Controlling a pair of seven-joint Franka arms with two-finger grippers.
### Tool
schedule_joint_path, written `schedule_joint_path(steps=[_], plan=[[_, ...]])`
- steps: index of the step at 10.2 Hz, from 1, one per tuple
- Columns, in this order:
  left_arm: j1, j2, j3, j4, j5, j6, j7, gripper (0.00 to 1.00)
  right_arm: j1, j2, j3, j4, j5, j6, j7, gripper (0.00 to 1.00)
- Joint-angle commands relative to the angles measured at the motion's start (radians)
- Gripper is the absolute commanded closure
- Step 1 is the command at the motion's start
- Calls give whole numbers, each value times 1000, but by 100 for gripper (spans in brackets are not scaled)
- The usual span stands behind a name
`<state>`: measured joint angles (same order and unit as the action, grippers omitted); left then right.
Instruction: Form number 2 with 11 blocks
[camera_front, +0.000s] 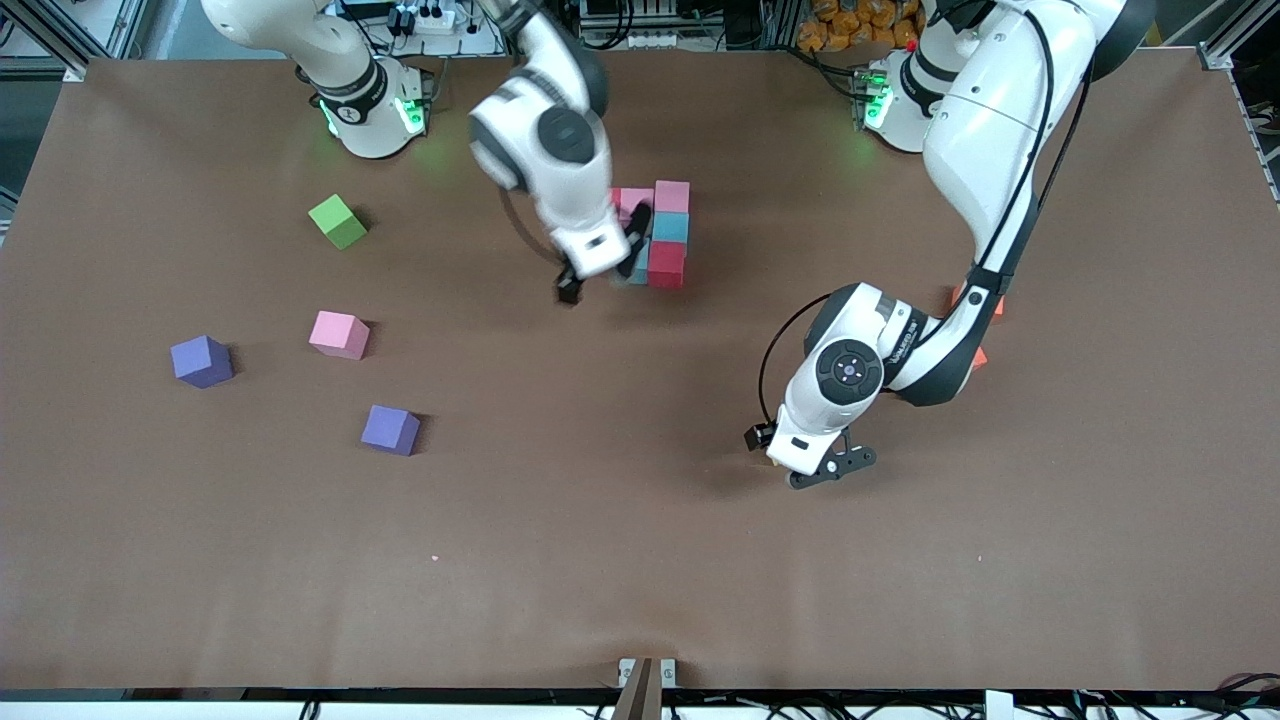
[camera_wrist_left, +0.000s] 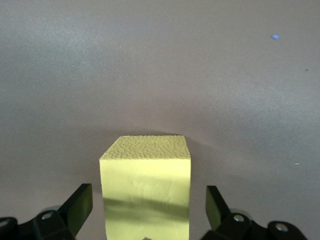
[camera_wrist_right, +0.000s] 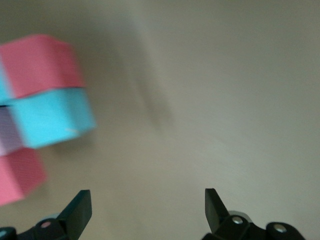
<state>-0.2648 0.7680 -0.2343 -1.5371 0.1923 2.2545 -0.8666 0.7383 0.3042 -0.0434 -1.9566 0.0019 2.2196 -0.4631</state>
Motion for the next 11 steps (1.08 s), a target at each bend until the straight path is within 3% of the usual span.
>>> schedule_joint_path(steps=[1,2,5,7,11], plan=[[-11,11,12,18,-11,0,21,23,-196,6,11,62,15,-24,-51,0],[-11,11,12,18,-13,0,21,40,-276,13,11,86,15,-24,-49,0],[-11,-2,10,18,-20,-3,6,55,-471,111,13,178,20,-21,-40,0],[-13,-25,-13,17,-28,-18,-43,56,-523,162,13,234,21,-23,-8,0],[-10,-49,-188,17,-24,-49,-456,56,-550,243,13,257,21,-12,335,0]])
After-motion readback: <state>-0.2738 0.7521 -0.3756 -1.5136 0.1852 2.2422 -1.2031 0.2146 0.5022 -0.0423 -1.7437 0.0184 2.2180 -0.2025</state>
